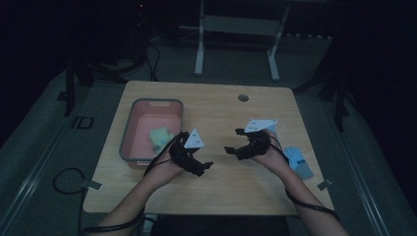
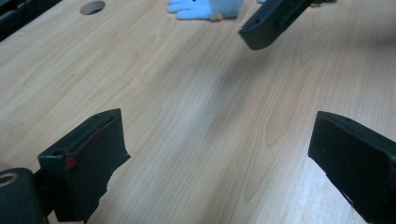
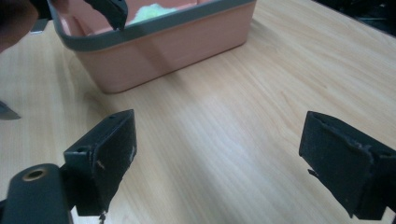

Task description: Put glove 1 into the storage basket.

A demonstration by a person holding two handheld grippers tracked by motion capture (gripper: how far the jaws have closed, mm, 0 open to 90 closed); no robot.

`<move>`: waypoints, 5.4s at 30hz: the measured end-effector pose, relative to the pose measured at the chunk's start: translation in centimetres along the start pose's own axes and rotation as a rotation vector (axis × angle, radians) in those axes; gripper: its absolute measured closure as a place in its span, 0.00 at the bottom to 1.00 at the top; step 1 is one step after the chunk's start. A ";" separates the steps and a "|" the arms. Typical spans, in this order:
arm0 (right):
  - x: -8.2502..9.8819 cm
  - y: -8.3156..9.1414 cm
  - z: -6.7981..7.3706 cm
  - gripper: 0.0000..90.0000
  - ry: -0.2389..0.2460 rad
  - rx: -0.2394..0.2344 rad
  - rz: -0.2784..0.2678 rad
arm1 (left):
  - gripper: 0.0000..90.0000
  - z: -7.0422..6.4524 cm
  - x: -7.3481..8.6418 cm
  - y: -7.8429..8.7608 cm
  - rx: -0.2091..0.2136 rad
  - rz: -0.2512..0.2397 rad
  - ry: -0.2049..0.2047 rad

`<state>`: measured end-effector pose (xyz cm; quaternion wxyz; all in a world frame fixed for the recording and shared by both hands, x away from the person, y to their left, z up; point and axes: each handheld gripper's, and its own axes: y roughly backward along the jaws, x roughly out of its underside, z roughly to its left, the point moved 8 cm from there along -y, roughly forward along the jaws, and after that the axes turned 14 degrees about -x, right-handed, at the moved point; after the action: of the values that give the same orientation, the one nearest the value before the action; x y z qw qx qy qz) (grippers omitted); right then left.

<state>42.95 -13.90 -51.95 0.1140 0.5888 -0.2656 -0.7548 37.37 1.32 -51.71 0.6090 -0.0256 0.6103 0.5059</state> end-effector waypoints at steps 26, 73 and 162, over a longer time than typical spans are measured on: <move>7.0 9.4 -6.3 0.65 -0.143 0.324 -0.010 | 0.04 -5.2 4.0 -3.0 0.080 0.004 -0.010; 7.7 7.8 -12.8 0.98 -0.333 0.412 0.085 | 0.04 -6.1 6.0 -3.1 0.049 -0.076 0.042; 14.9 16.9 -5.7 0.74 -0.276 0.401 0.073 | 0.04 -5.4 6.7 -2.8 0.010 -0.099 0.025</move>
<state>41.77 -36.74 -56.16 -0.0154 0.4811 -0.4440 -0.7557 33.54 0.38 -59.85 0.6257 -0.0590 0.6183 0.4718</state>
